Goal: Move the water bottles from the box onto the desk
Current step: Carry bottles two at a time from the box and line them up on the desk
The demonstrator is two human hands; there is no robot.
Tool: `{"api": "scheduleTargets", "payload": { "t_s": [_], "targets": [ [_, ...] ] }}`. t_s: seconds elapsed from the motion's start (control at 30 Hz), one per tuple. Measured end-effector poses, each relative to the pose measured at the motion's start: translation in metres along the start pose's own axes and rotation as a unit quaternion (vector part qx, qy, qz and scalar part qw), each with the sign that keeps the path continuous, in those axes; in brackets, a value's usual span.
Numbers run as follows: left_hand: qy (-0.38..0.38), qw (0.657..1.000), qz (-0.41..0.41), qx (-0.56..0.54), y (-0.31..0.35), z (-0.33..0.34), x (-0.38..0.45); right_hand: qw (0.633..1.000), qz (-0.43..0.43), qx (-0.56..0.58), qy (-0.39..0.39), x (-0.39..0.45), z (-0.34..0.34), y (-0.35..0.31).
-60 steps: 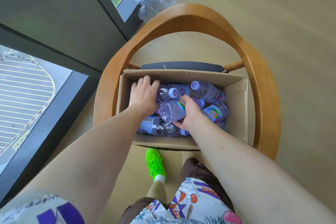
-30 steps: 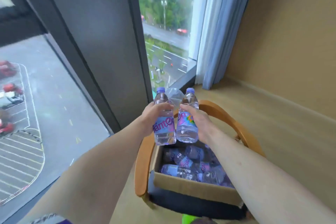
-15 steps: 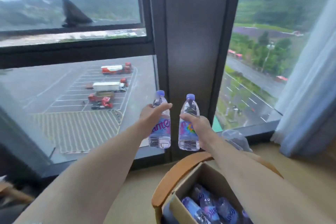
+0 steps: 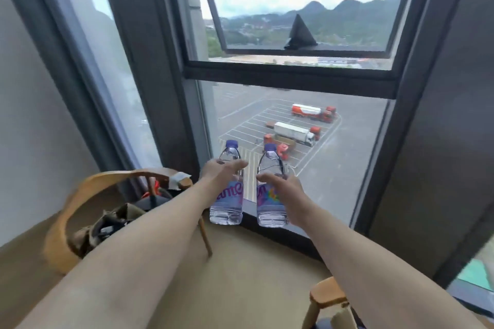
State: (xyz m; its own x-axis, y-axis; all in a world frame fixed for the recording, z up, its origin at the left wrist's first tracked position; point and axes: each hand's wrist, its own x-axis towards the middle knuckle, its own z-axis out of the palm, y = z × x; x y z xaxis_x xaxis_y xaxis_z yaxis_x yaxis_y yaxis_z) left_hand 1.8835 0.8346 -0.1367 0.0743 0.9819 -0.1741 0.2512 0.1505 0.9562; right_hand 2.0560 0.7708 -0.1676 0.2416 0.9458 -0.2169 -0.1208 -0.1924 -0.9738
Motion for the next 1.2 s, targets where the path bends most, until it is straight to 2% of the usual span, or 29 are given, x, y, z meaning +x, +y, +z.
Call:
{"api": "scheduleTargets", "payload": {
  "t_s": [0.33,0.53,0.8,0.97,1.2],
  "targets": [
    [0.19,0.98,-0.024,-0.05,-0.064,-0.258,-0.09,0.981,-0.015,-0.023,-0.193,-0.06,0.26,0.012],
    [0.3,0.949,-0.055,-0.082,-0.114,-0.411,-0.17,0.953,0.002,-0.041,-0.3,-0.132,0.419,0.041],
    [0.454,0.877,-0.109,-0.116,-0.194,-0.583,-0.29,0.894,0.025,-0.093,-0.437,-0.235,0.606,0.081],
    [0.514,0.835,-0.127,-0.149,-0.237,-0.662,-0.351,0.843,0.049,-0.114,-0.523,-0.292,0.708,0.106],
    [0.617,0.757,-0.149,-0.154,-0.291,-0.775,-0.406,0.766,0.091,-0.126,-0.624,-0.351,0.854,0.148]
  ]
}}
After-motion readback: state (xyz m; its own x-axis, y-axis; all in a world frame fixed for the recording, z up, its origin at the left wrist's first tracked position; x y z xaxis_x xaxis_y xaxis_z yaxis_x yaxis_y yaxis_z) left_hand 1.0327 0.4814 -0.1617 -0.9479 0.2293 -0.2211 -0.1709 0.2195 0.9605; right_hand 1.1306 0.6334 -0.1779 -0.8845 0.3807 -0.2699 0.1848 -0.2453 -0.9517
